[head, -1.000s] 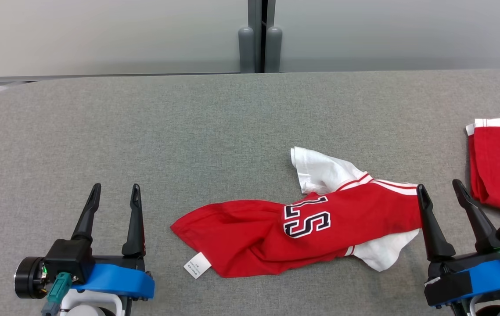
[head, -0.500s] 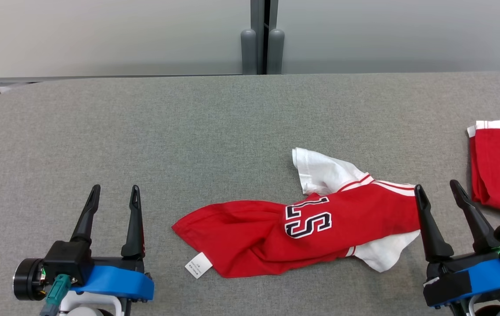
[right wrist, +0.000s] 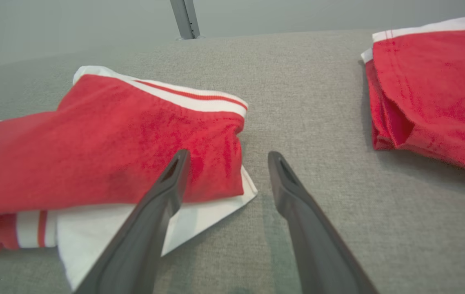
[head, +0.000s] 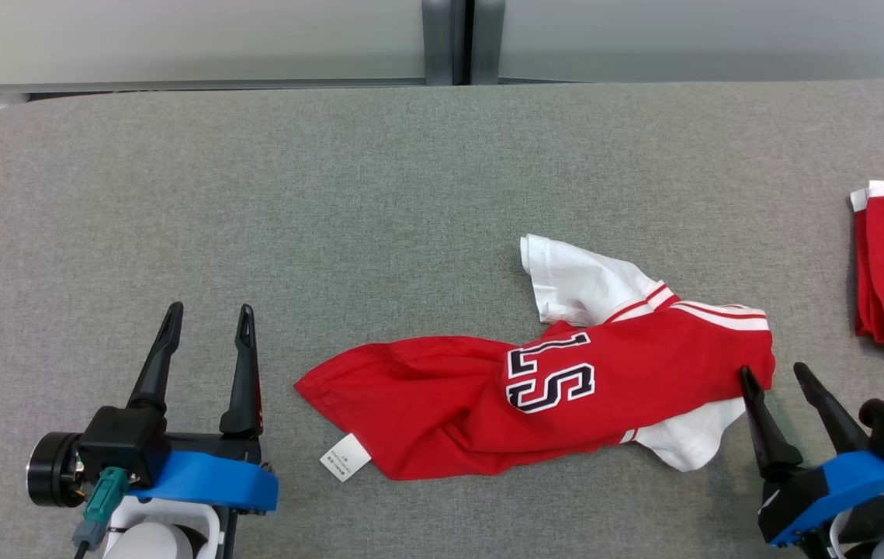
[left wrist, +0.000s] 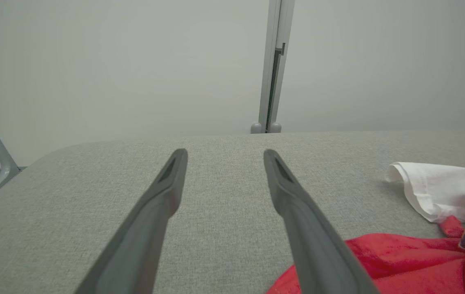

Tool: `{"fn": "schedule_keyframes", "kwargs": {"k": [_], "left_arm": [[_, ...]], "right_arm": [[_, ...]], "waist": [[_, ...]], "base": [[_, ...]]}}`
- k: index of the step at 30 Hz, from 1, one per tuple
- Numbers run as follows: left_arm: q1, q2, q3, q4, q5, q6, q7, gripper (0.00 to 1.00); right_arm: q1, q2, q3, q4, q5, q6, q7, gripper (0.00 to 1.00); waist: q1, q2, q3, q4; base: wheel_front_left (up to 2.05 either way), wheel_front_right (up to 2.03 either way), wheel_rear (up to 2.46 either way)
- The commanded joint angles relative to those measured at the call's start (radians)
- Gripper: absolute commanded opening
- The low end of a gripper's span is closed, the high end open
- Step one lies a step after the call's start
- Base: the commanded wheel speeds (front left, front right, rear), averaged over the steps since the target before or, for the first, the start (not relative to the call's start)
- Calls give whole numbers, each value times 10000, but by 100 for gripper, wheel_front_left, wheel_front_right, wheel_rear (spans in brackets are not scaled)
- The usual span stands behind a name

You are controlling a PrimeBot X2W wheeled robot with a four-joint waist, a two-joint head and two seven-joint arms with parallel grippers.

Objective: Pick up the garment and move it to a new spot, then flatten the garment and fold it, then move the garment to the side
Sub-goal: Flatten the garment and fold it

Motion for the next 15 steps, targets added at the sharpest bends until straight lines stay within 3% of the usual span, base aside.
{"fn": "schedule_keyframes", "kwargs": {"k": [1,3,4,5,6,15], "left_arm": [[-181,-9,-16,47,48,-14,-50,100],[-237,-30,-50,86,49,-48,-74,100],[-259,-38,-63,109,43,-65,-88,100],[-279,-46,-69,117,36,-78,-92,100],[-288,-49,-69,131,32,-78,-101,100],[-333,-64,-51,191,2,-44,-185,100]], "right_arm": [[-250,-132,151,227,220,0,-66,100],[-428,-291,461,512,536,0,5,100],[-482,-402,647,607,629,0,52,84],[-526,-454,817,677,859,0,115,47],[-569,-529,932,729,1030,0,101,0],[-1191,-1120,1790,91,1679,0,-384,0]], "waist": [[-1,-1,55,25],[-1,-1,82,41],[-1,-1,90,49],[-1,-1,97,55],[-1,-1,102,58],[-1,-1,80,50]], "base": [[0,0,0],[0,0,0],[0,0,0],[0,0,0],[0,0,0],[0,0,0]]}}
